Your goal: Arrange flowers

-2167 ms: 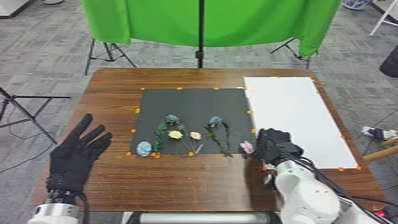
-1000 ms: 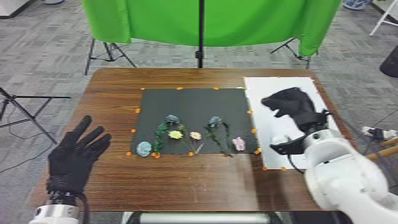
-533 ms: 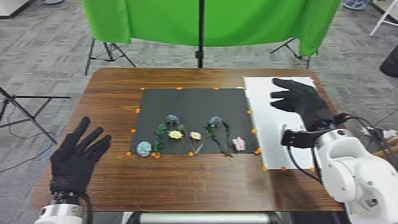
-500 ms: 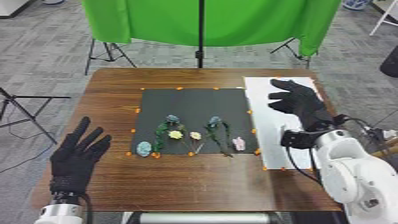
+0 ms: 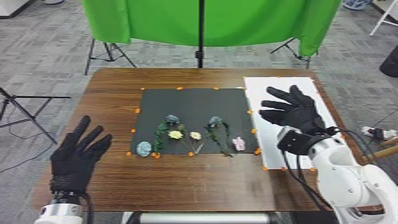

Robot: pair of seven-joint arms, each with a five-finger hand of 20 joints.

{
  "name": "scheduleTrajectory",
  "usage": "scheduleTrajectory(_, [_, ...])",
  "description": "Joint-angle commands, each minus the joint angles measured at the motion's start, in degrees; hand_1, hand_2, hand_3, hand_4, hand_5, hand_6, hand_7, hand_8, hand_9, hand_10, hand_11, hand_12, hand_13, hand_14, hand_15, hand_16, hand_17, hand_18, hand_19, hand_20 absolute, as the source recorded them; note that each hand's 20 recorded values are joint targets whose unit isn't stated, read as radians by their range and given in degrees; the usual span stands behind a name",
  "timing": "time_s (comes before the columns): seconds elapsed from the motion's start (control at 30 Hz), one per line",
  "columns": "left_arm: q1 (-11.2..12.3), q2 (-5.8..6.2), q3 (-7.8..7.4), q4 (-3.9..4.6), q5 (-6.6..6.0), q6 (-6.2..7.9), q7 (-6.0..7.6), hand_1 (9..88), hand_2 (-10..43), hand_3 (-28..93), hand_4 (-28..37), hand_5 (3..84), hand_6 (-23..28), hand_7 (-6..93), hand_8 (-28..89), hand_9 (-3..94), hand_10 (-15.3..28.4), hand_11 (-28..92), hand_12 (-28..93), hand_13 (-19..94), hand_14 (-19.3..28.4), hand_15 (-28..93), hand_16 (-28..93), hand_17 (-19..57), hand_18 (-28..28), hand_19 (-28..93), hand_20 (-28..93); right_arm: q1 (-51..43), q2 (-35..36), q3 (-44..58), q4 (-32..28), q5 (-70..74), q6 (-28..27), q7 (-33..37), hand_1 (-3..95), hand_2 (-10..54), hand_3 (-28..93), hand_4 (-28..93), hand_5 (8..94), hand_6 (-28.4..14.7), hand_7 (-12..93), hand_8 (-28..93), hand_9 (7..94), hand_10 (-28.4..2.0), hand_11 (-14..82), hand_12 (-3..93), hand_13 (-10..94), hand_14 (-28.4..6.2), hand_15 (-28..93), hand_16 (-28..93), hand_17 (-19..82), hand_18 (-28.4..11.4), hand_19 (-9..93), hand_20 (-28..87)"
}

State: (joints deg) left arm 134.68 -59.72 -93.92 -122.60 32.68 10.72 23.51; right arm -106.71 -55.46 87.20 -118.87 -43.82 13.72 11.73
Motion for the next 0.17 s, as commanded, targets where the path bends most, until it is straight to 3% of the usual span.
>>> scheduleTrajectory(0.03, [0.02,-1.45,-0.41,0.28,0.96,-1.10,-1.34,17.5,5.5,76,-28.3,31.4,2.4,10.6,-11,30.5,15.2,15,10,23,26.7,41,-7,-9.0,28.4,54,7,-0.68,-1.71,0.34,0.04,0.24,0.69,-1.06,17.2,2.6,70,-28,50.3,1.4,12,-12,50.8,-17.0,13.8,13.5,37,-20.4,39,12,3,-26.5,55,30])
scheduleTrajectory(0.17, [0.01,-1.91,-0.79,0.03,1.27,-1.24,-1.87,17.5,5.5,76,-28.3,31.4,2.4,10.5,-11,30.5,15.4,15,10,23,26.8,41,-6,-9.0,28.4,54,7,-0.92,-2.46,0.51,-0.06,-0.34,1.07,-1.32,17.0,2.8,70,-28,50.0,1.5,12,-12,50.6,-16.7,13.5,13.6,37,-20.5,39,13,3,-26.6,55,29])
